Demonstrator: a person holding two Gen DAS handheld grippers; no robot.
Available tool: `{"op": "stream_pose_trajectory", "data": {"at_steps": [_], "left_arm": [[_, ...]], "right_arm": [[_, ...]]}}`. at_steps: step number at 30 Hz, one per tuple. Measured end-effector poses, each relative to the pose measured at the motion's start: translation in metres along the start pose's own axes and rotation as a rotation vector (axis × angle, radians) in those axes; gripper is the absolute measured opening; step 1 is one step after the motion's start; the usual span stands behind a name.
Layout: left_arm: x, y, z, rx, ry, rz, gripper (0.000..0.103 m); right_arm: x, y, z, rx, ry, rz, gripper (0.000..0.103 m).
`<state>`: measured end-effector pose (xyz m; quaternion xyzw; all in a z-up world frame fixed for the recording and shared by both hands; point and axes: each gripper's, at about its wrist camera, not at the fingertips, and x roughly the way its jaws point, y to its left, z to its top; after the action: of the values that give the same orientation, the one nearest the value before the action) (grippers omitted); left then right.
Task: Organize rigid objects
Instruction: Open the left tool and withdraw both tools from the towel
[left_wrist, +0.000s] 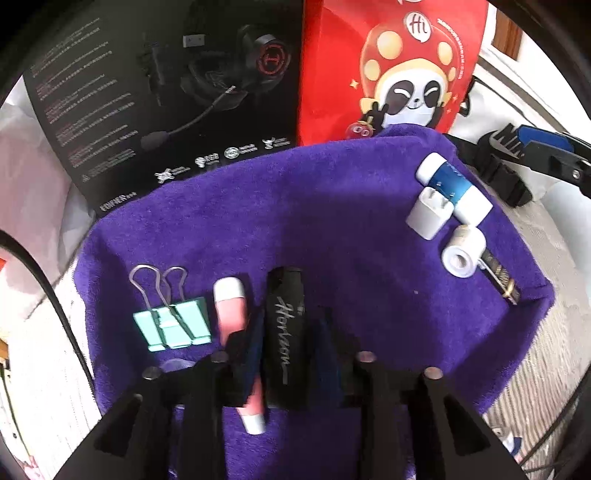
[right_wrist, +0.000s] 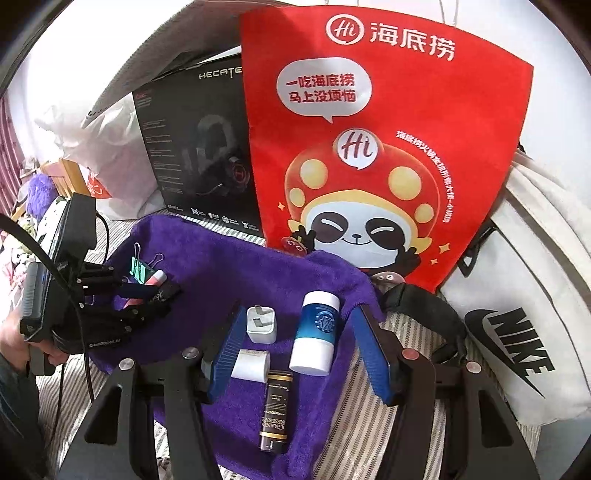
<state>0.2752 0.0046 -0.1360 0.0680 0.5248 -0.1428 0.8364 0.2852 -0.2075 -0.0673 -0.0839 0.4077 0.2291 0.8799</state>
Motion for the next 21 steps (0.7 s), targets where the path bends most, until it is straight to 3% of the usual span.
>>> {"op": "stream_pose_trajectory", "data": {"at_steps": [10,16,21], "left_arm": [[-0.005,-0.016,-0.006,-0.005,0.015,0.036,0.039],[-0.034,-0.029,-0.027,0.014,-0.001,0.023,0.039],[-0.069,-0.034,-0.047,0.008,-0.033,-0.030,0.039]], "right_arm": [[-0.017,-0.020,-0.004,0.039,-0.005,-0.005,0.060],[-0.023,-0.028,-0.006,0.082,0.013,0.004,0.060],[-0.037,-0.016,-0.005,0.085,0.007,-0.001,0.060]]}}
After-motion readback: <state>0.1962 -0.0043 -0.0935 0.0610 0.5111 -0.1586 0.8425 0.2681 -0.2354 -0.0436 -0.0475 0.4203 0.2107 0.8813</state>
